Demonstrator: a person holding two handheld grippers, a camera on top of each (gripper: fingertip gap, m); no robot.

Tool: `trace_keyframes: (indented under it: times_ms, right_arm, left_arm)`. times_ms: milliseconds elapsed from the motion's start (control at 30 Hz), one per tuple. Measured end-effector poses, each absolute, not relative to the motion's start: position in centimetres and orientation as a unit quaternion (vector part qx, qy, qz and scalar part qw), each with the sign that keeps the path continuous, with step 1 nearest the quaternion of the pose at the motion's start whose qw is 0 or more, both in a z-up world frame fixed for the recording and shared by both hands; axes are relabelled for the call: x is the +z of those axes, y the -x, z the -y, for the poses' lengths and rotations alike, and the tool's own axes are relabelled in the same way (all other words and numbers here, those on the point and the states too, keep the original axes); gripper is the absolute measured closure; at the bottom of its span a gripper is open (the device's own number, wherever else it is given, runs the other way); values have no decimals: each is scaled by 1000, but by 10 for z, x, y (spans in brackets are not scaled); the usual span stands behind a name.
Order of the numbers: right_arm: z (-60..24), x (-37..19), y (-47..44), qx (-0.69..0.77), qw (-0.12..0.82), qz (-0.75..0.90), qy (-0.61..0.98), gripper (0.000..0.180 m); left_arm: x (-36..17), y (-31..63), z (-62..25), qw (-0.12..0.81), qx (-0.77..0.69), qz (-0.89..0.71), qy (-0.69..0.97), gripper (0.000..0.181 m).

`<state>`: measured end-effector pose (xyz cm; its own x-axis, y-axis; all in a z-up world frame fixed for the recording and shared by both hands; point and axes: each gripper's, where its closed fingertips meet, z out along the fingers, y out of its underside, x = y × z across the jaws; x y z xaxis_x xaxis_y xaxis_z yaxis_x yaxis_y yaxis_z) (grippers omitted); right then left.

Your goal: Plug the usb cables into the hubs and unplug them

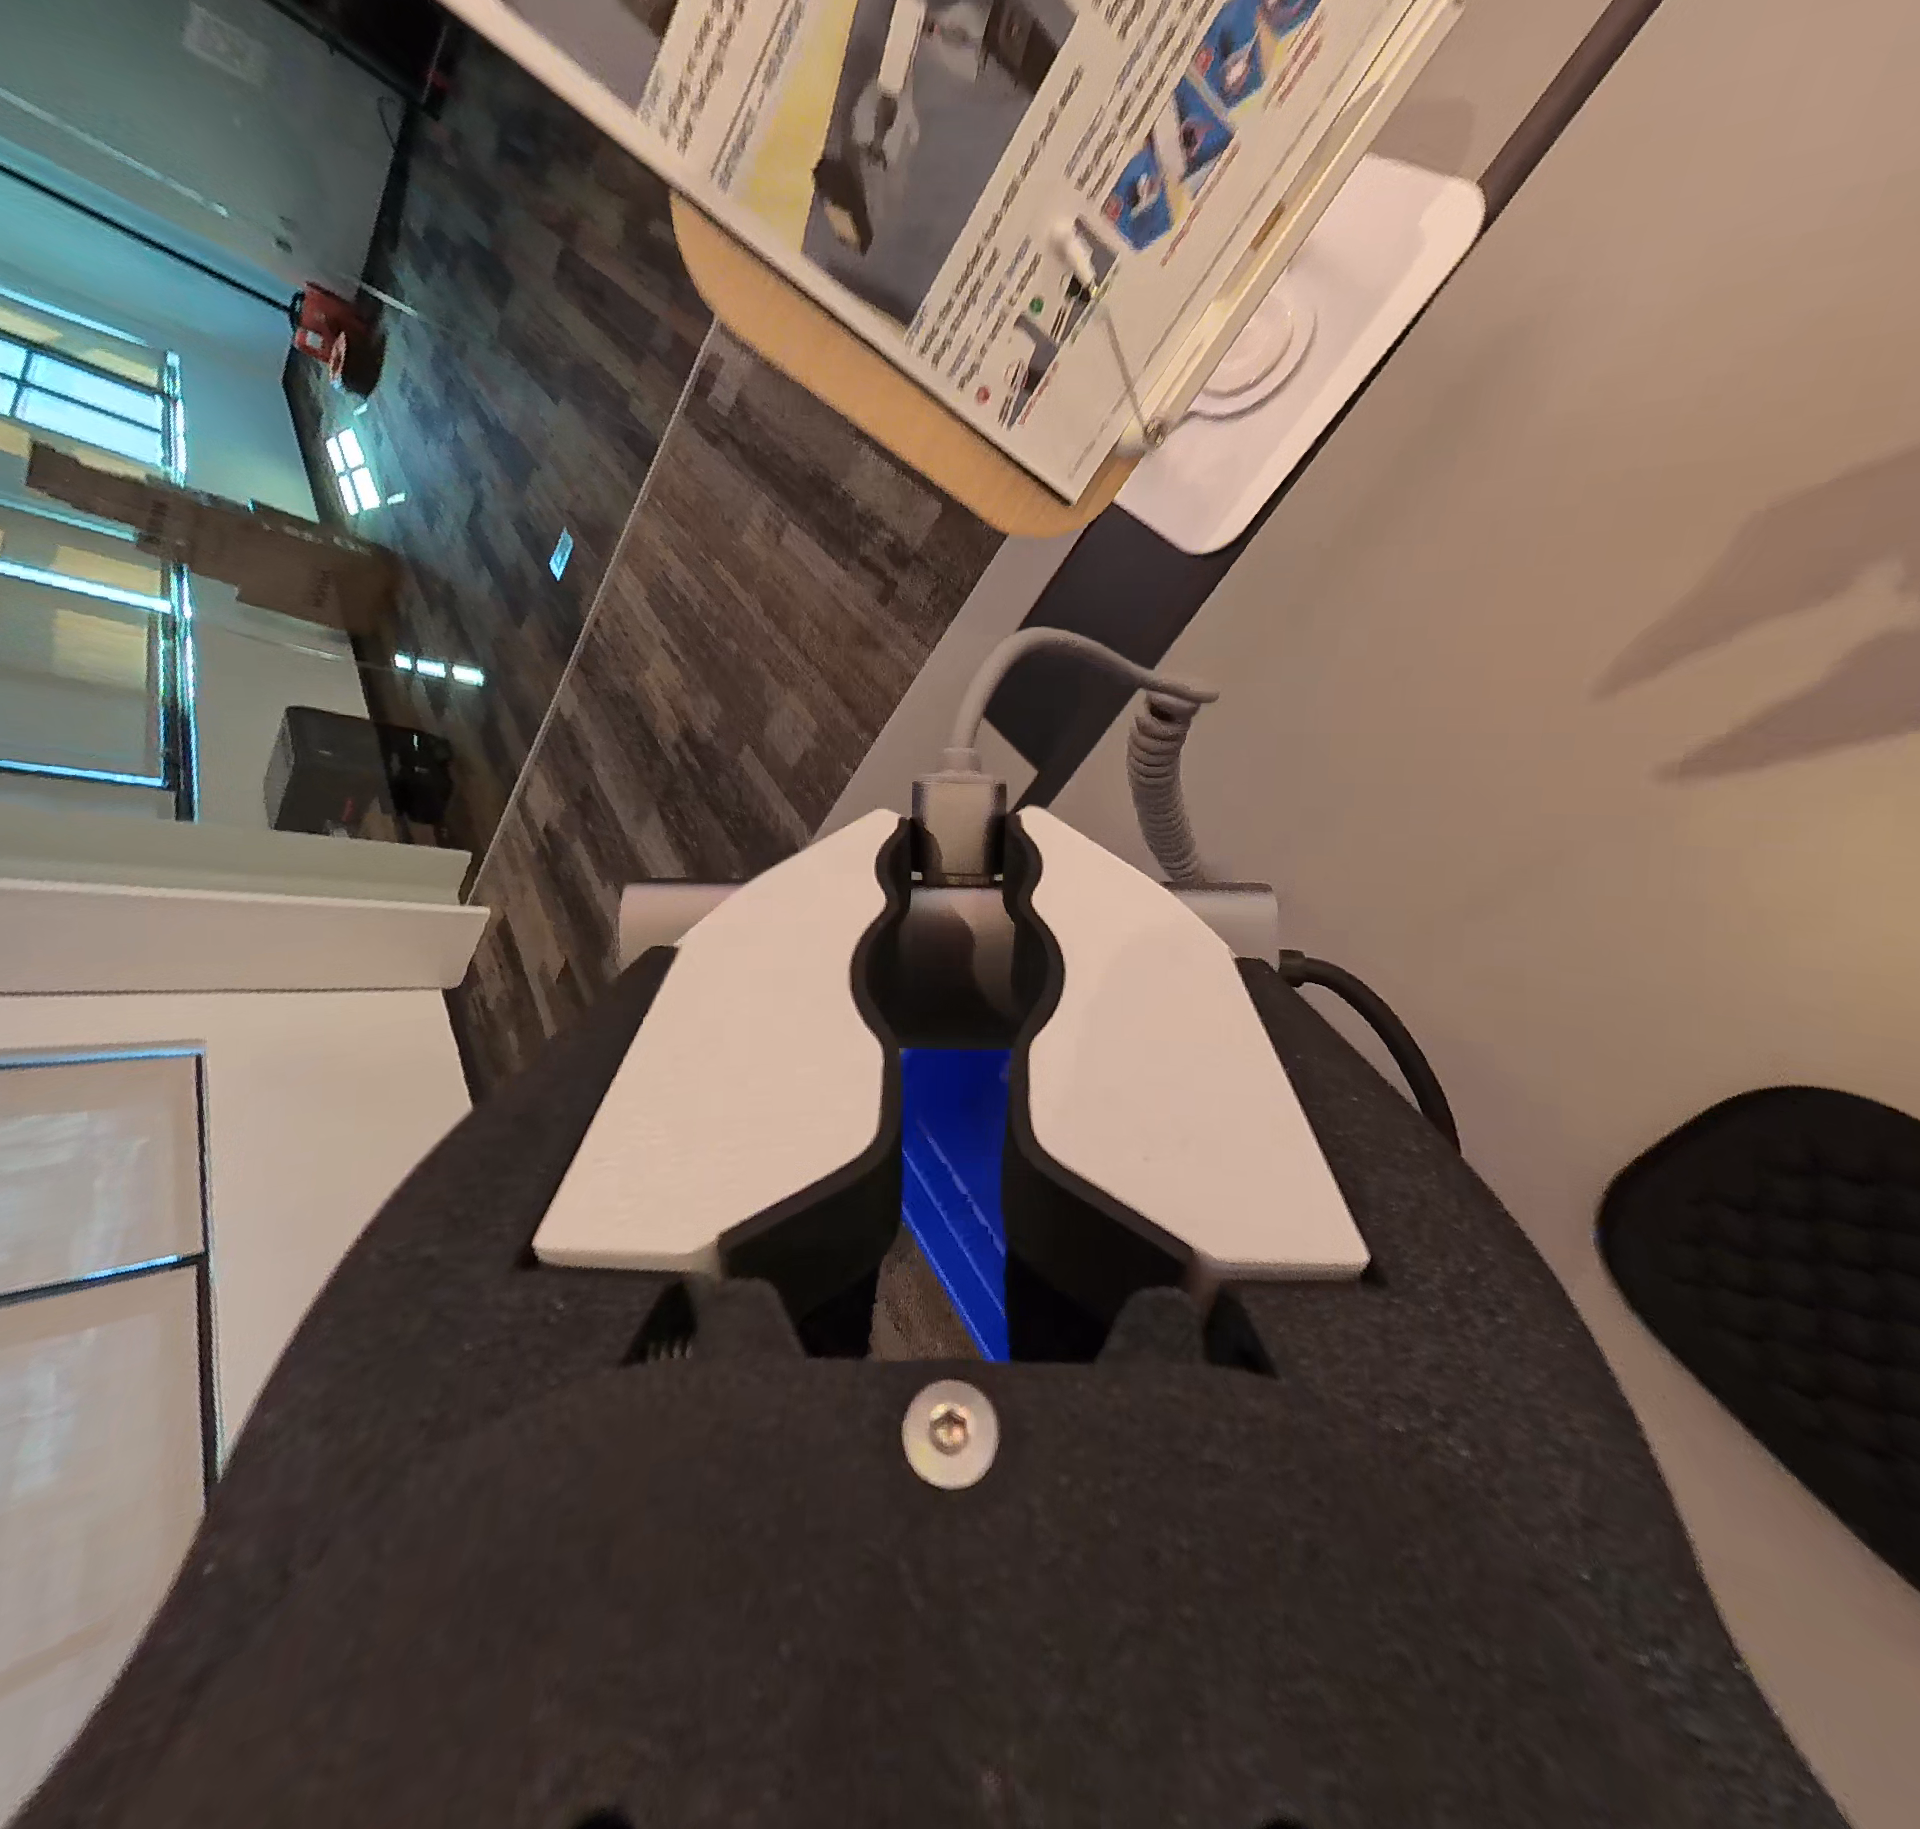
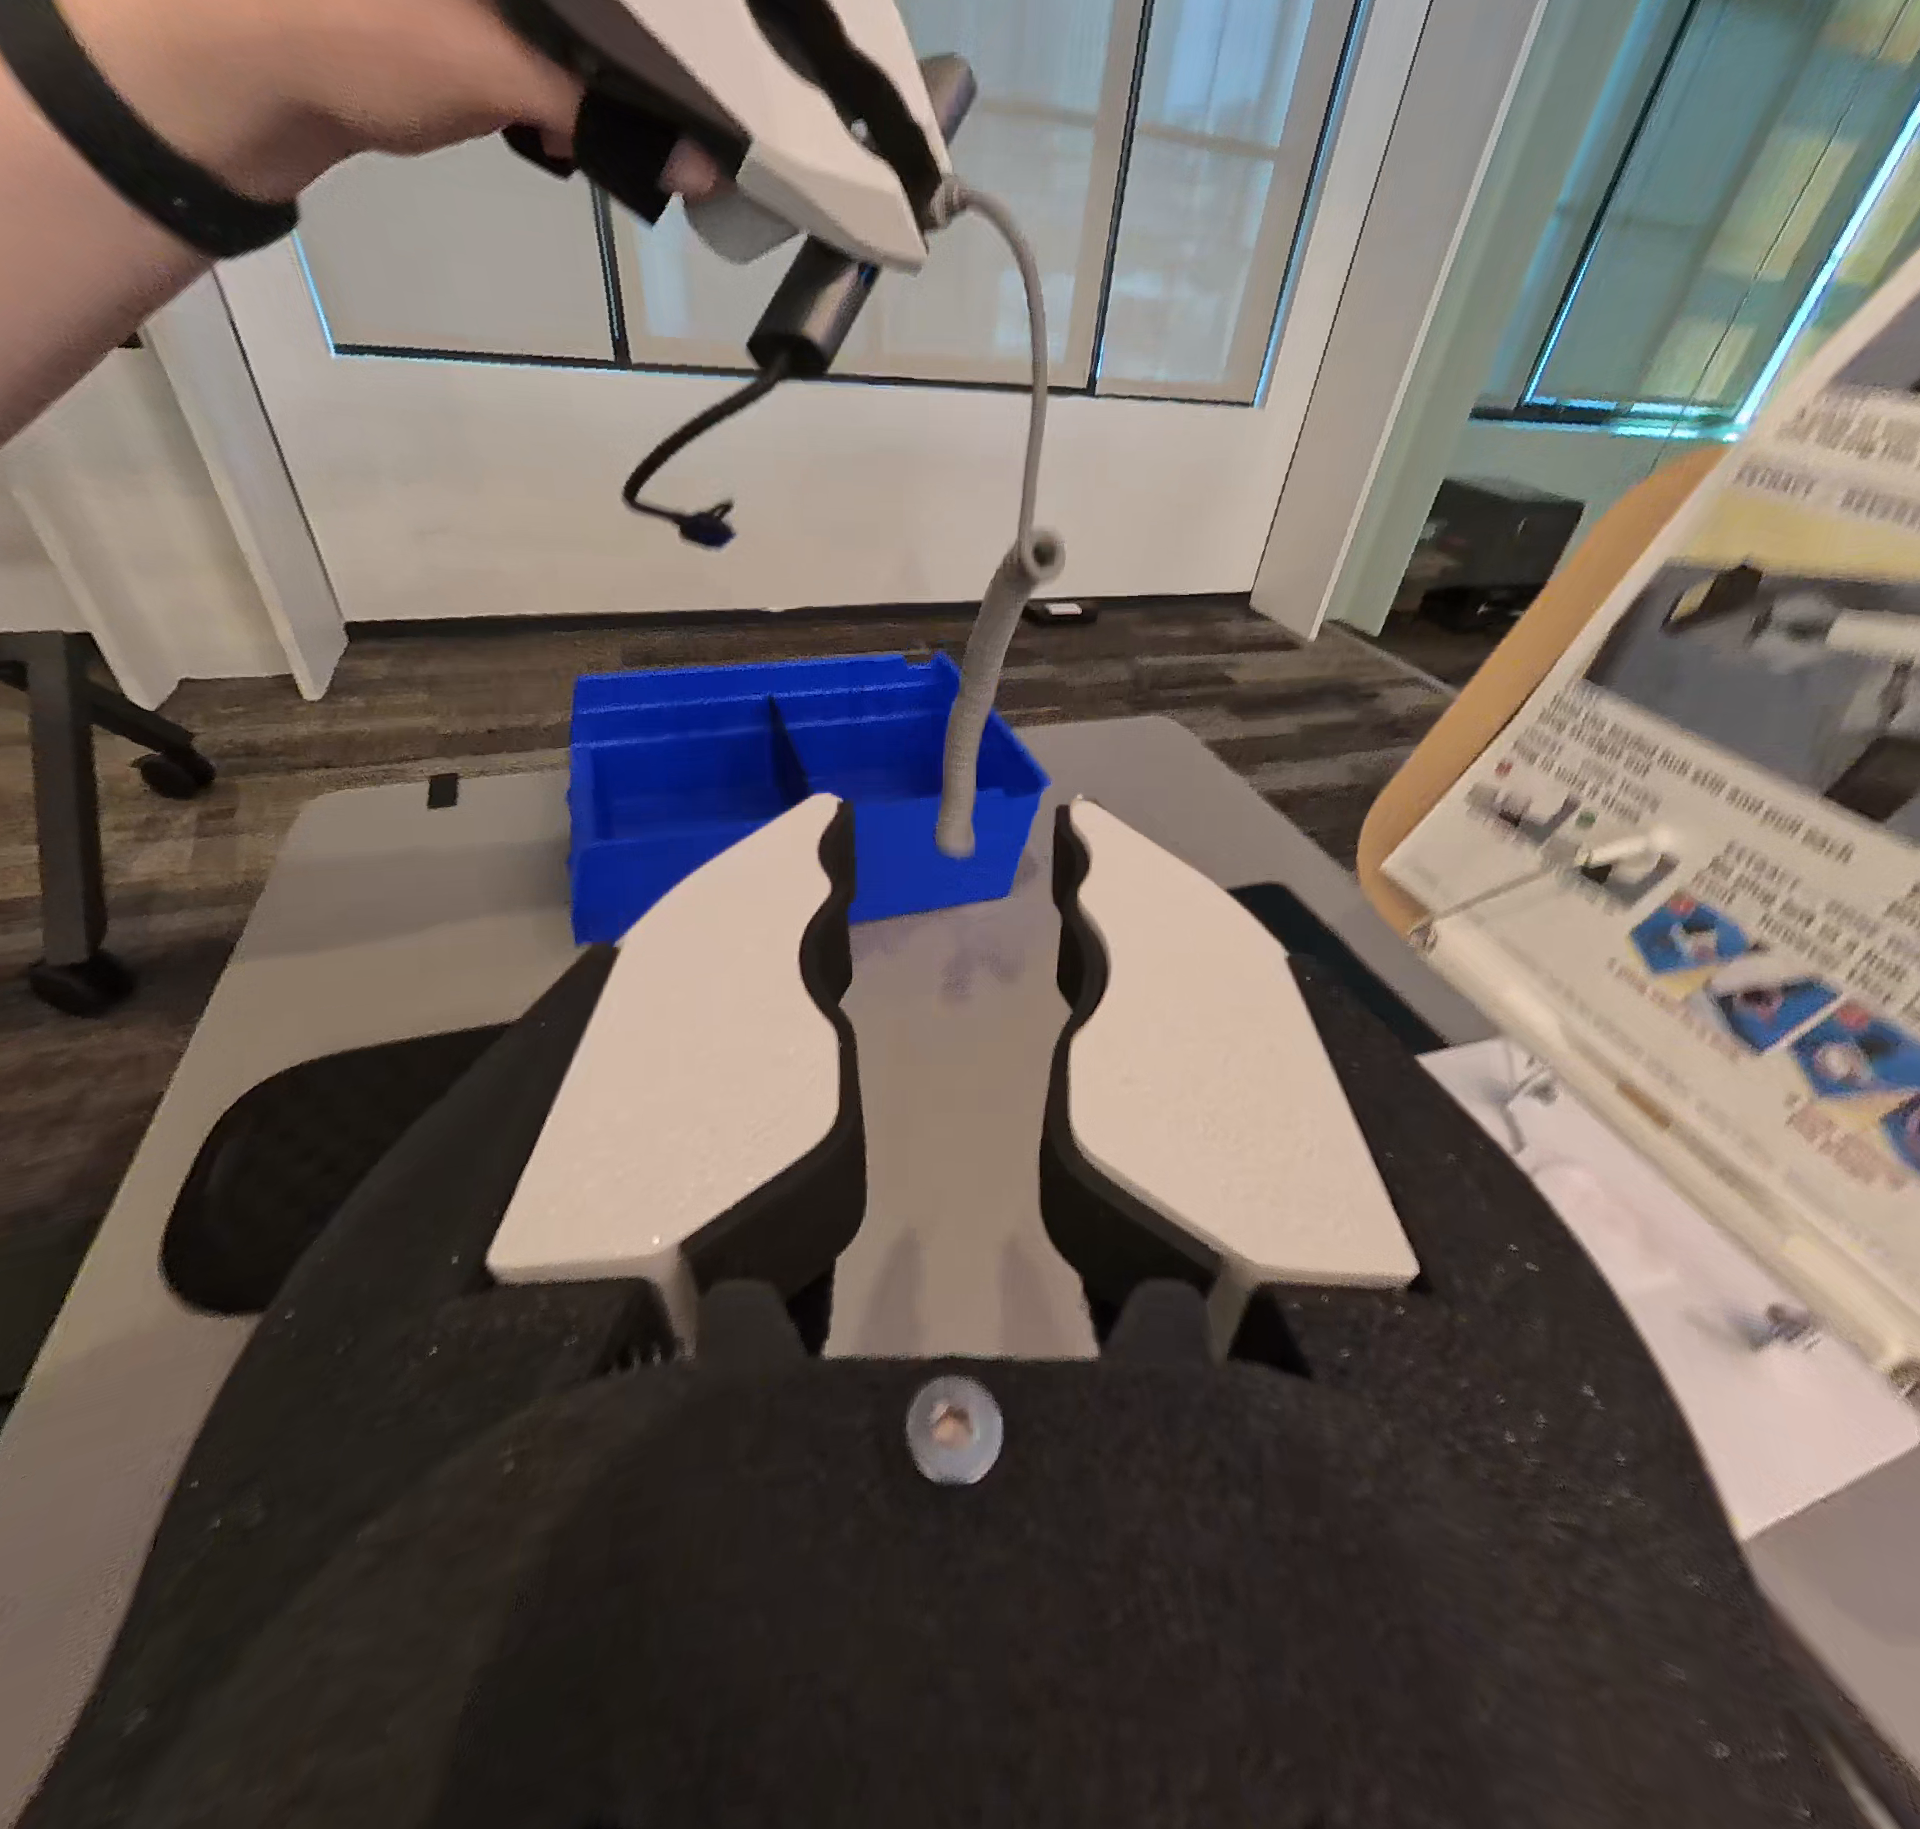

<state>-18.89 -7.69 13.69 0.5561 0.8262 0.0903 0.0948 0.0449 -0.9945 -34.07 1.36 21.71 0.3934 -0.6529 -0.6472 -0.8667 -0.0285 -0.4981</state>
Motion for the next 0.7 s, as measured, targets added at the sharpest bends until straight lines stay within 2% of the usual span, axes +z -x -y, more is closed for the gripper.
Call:
trace_keyframes:
  times_ms: [167, 300, 333, 467, 700]
  right_arm:
    - [55, 189, 206, 245, 642, 391, 612, 139]
    - [39, 188, 211, 200, 612, 421, 639, 136]
    - [42, 184, 214, 200, 599, 439, 639, 140]
    - [52, 163, 209, 176, 572, 477, 644, 174]
    - [49, 148, 185, 145, 565, 446, 679, 177]
  left_arm:
    - [221, 303, 11, 455, 86, -569, 679, 165]
    - [208, 270, 33, 457, 42, -596, 659, 165]
    - [204, 263, 37, 453, 37, -604, 655, 165]
    - [188, 237, 53, 450, 5, -626, 637, 165]
    - [156, 217, 56, 458, -62, -607, 647, 160]
